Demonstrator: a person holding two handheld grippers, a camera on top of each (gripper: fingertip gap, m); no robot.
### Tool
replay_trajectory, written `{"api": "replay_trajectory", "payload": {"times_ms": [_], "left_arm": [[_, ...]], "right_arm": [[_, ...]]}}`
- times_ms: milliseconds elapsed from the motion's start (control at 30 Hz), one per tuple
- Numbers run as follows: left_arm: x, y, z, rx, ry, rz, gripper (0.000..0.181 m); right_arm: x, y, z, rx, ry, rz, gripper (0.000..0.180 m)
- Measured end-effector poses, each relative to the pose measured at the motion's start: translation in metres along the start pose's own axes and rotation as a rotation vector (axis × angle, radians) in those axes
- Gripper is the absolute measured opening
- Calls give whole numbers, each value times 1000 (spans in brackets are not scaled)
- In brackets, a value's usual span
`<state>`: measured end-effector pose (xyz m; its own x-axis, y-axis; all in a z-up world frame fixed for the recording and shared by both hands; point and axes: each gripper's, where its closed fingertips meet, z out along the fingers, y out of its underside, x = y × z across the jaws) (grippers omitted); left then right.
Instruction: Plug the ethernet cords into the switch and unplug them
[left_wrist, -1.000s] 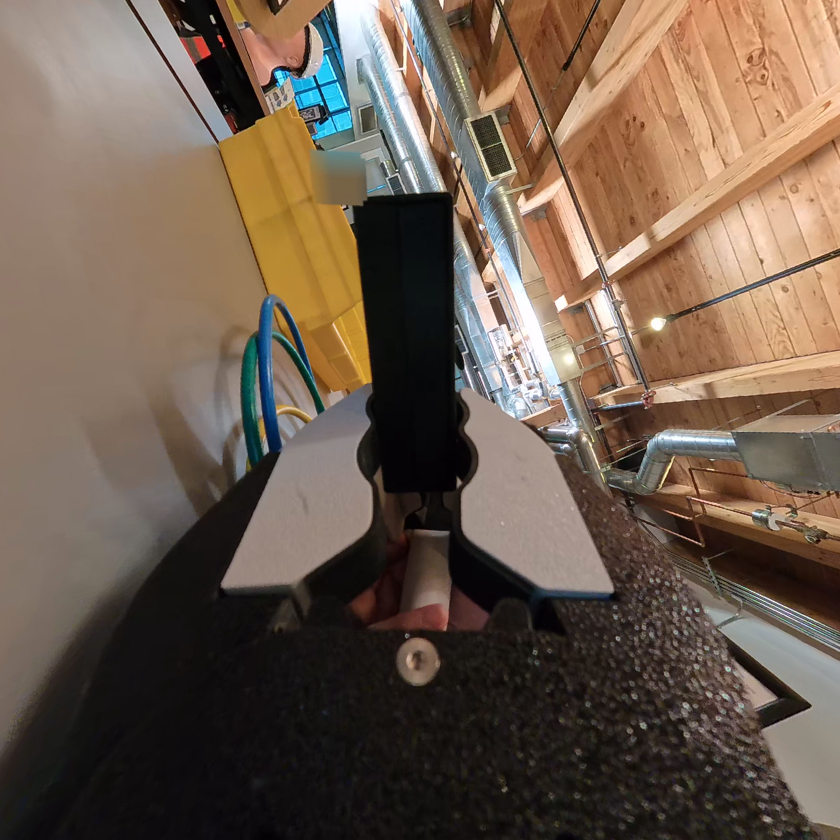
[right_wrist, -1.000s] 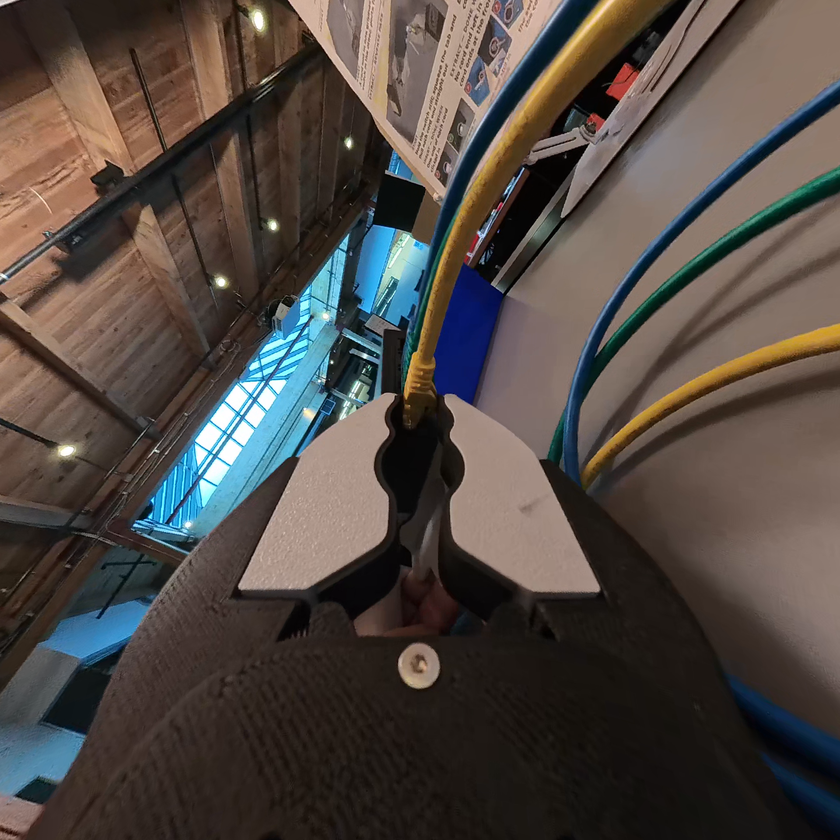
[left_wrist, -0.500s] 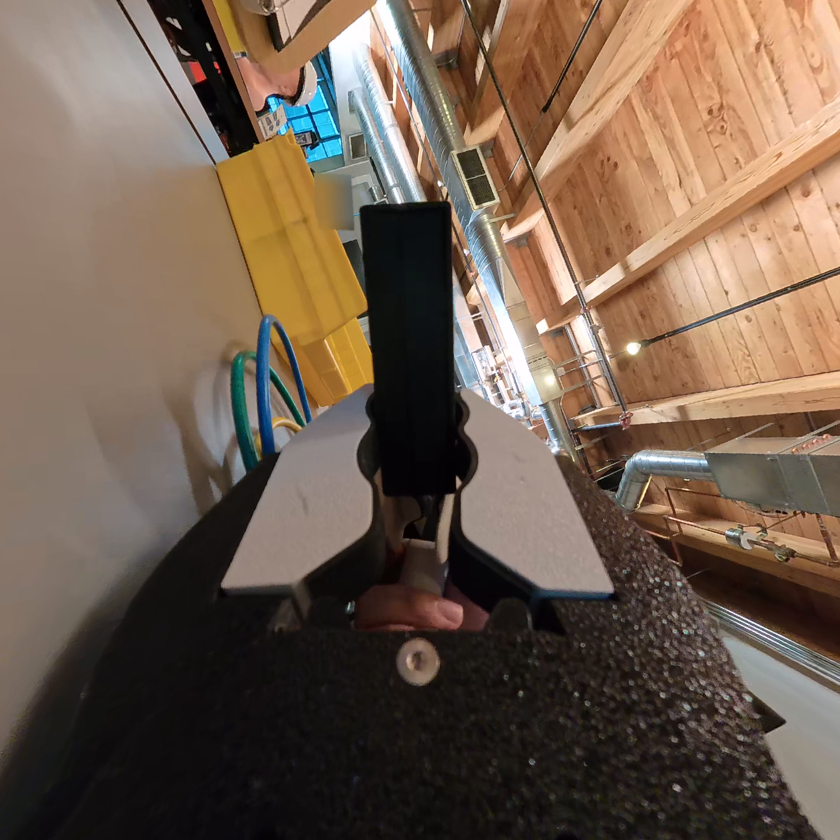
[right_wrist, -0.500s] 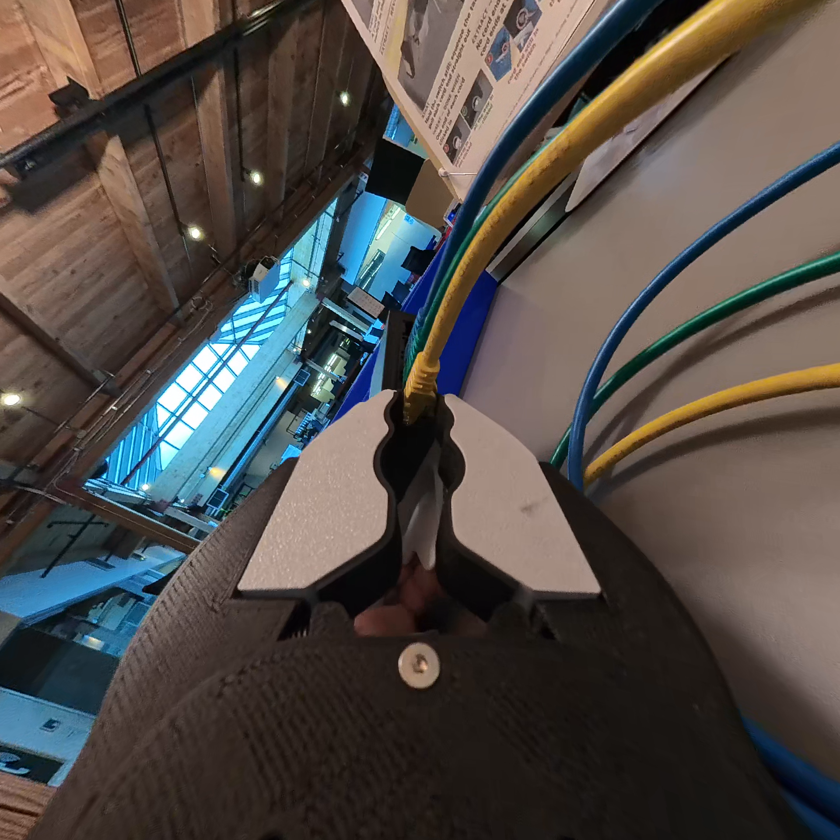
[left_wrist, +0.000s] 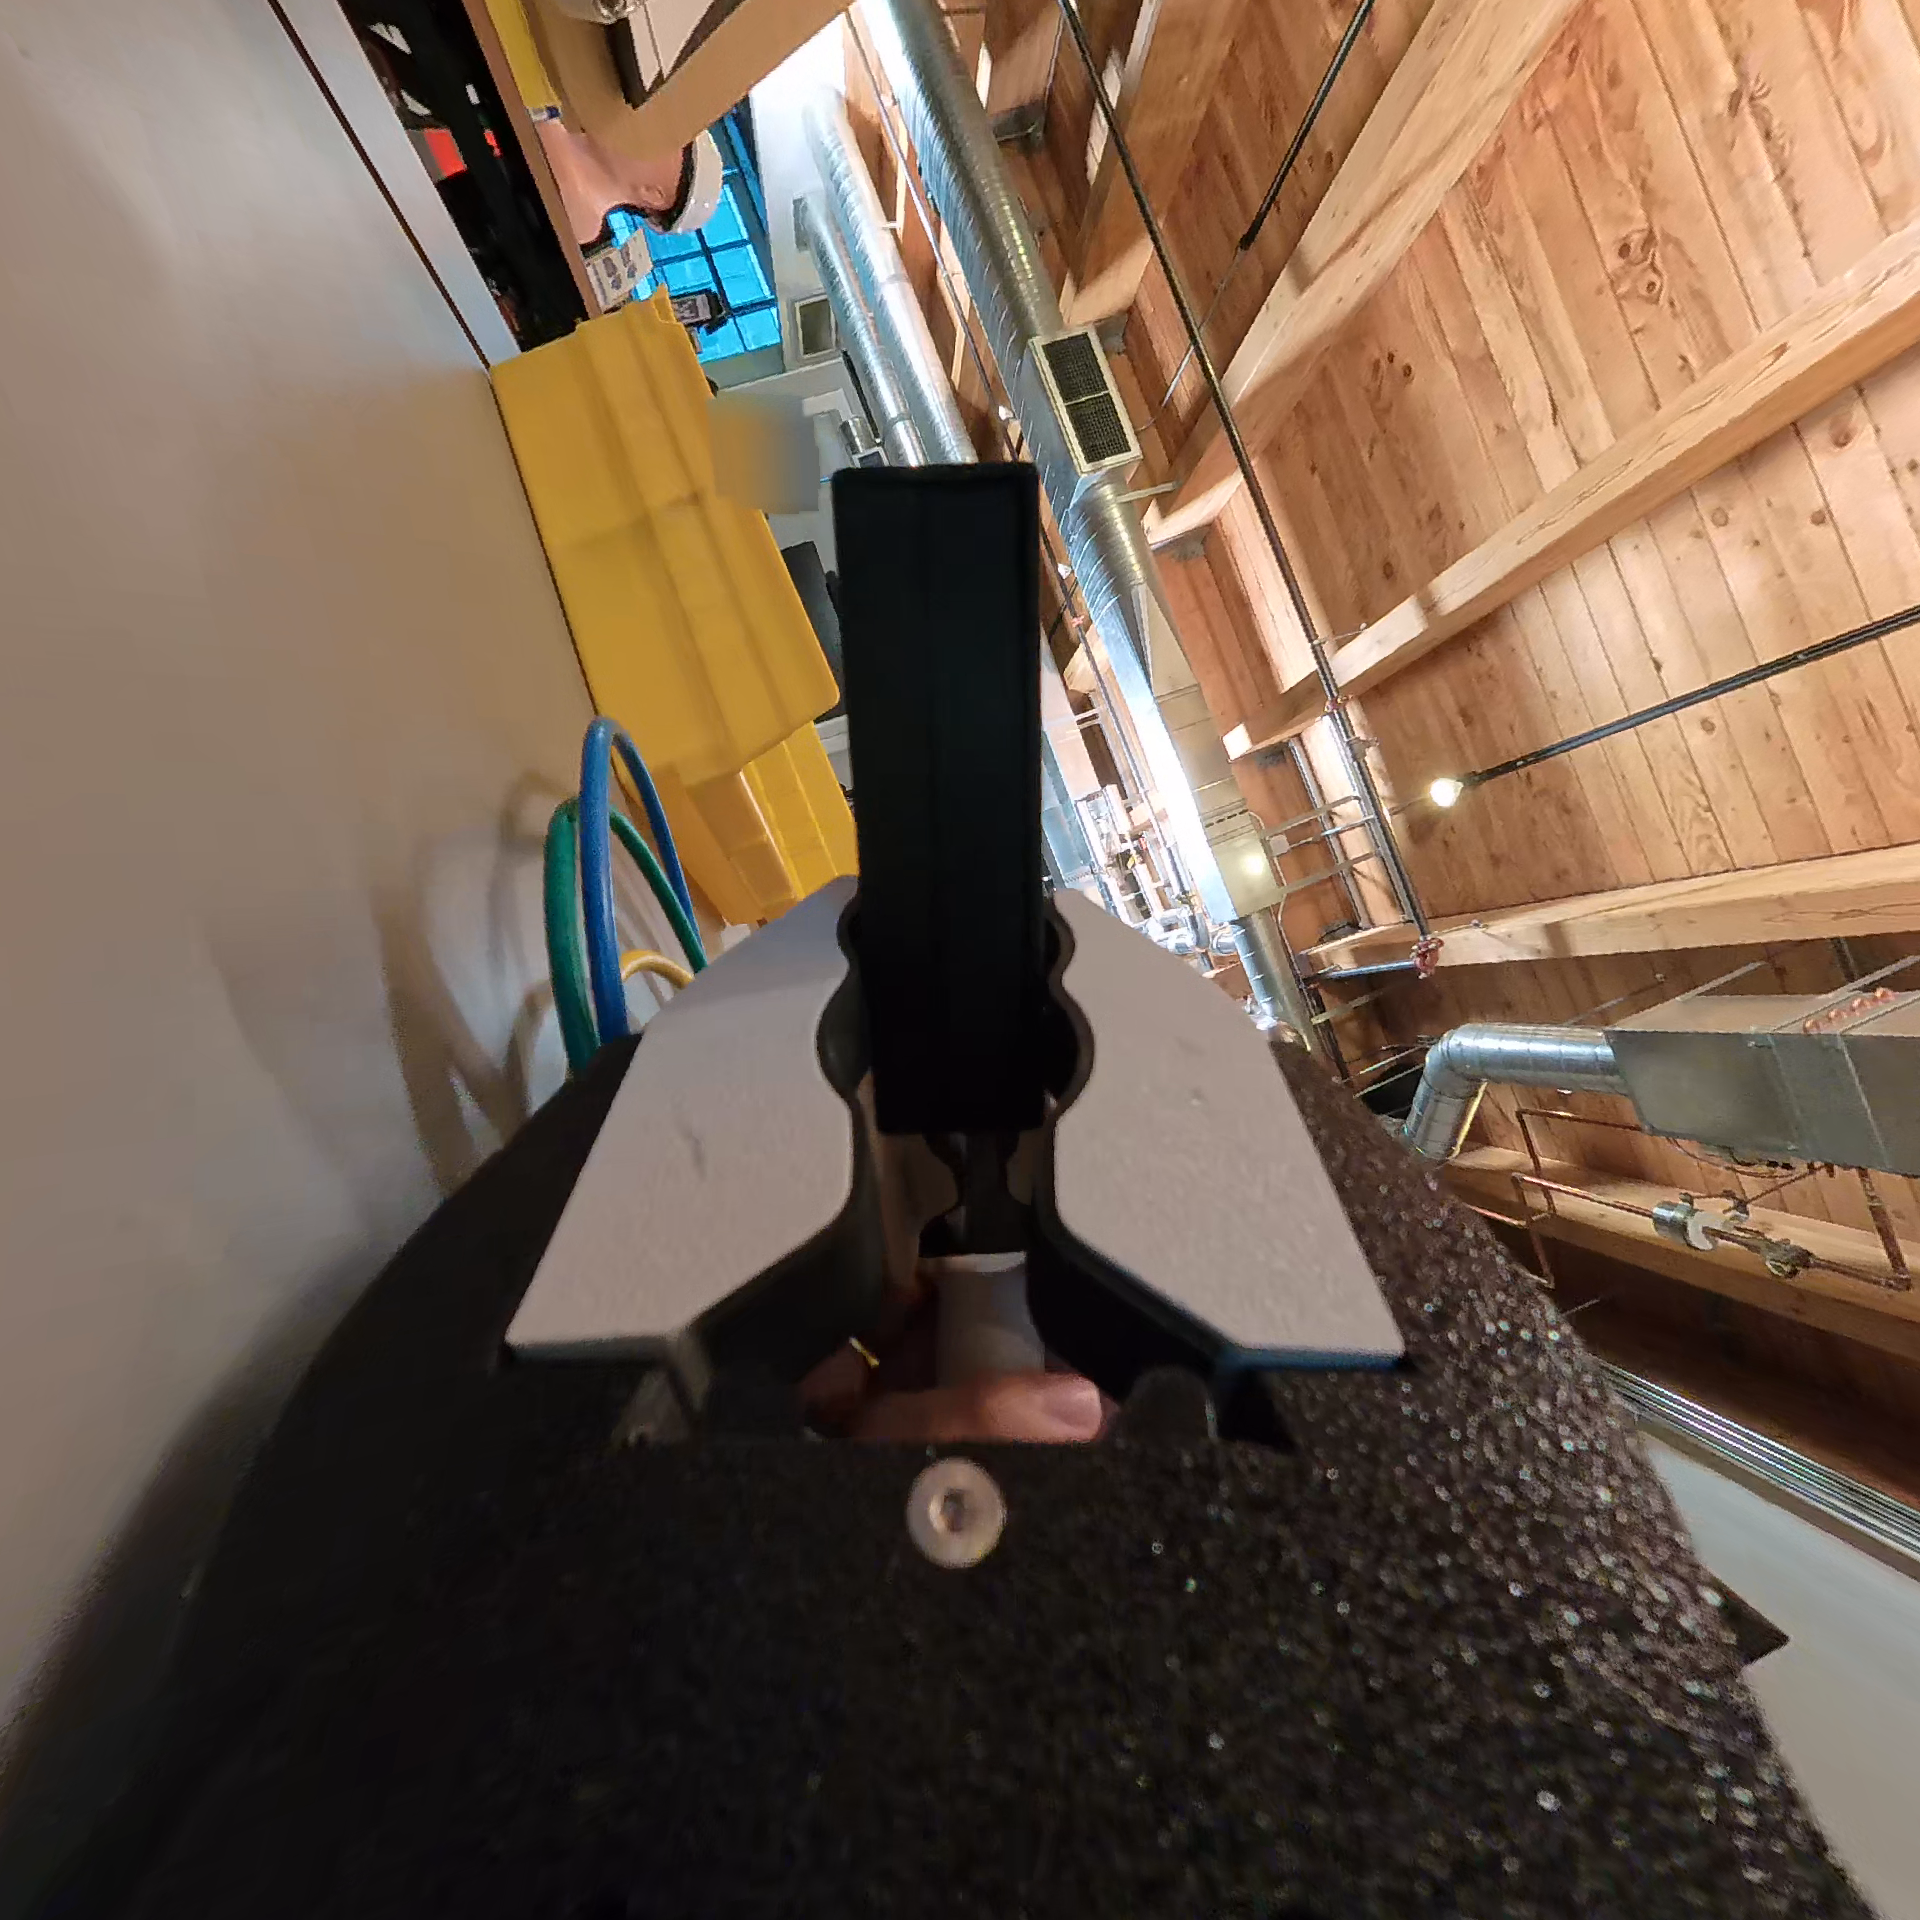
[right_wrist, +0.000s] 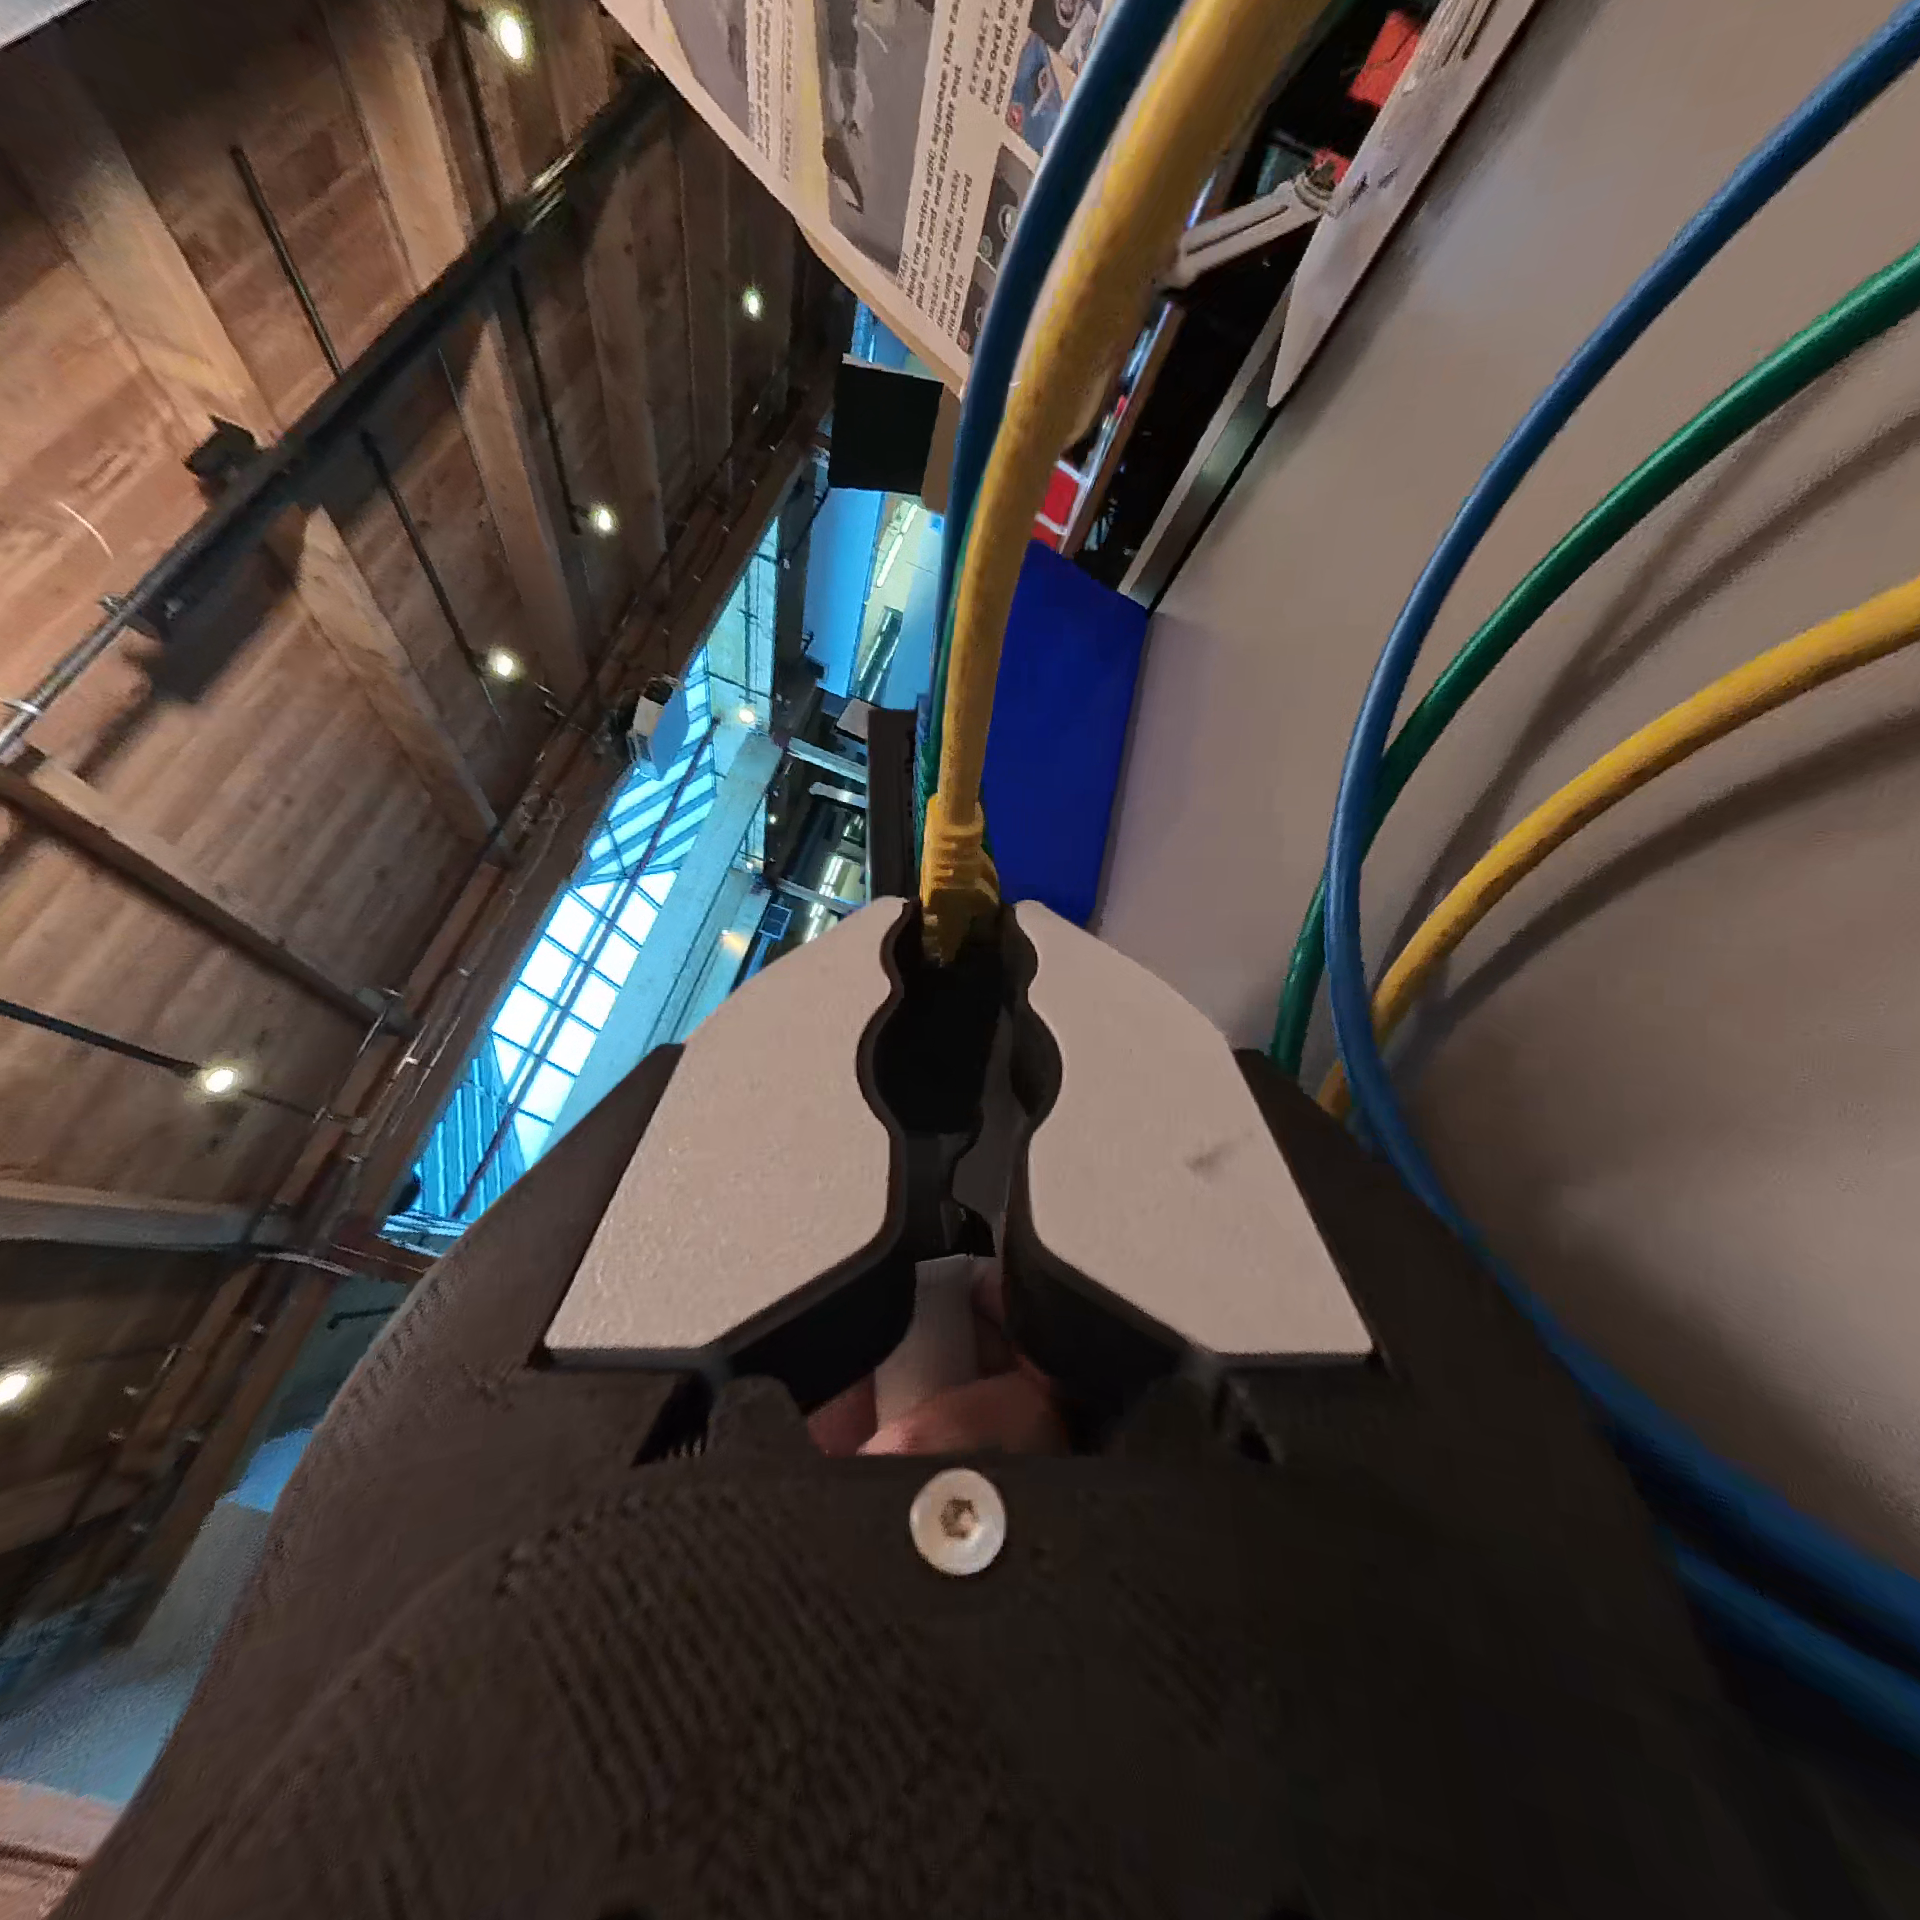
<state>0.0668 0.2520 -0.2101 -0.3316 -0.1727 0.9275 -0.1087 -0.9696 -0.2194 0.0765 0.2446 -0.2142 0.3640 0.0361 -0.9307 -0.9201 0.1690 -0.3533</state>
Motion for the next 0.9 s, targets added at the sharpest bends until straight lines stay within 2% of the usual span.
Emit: {"api": "replay_trajectory", "payload": {"times_ms": [233,333,533,633,767,900], "left_arm": [[0,-1,0,11,-5,14,29],[1,4,2,-17,-5,31,29],[0,9,4,-78,-4,29,29],[-1,10,5,-87,-14,32,28],[-1,1,0,-53,-9,13,29],[3,-3,-1,-23,15,50,28]], "right_arm": [[0,1,-1,18,19,12,14],[-3,-2,0,20,35,-93,12],[-3,-4,-1,-25,9,-142,10],[-2,-6,-1,-47,29,-229,9],[3,-11,-2,-37,28,-245,8],[-17,-17,-7,-65,-19,-344,7]]}}
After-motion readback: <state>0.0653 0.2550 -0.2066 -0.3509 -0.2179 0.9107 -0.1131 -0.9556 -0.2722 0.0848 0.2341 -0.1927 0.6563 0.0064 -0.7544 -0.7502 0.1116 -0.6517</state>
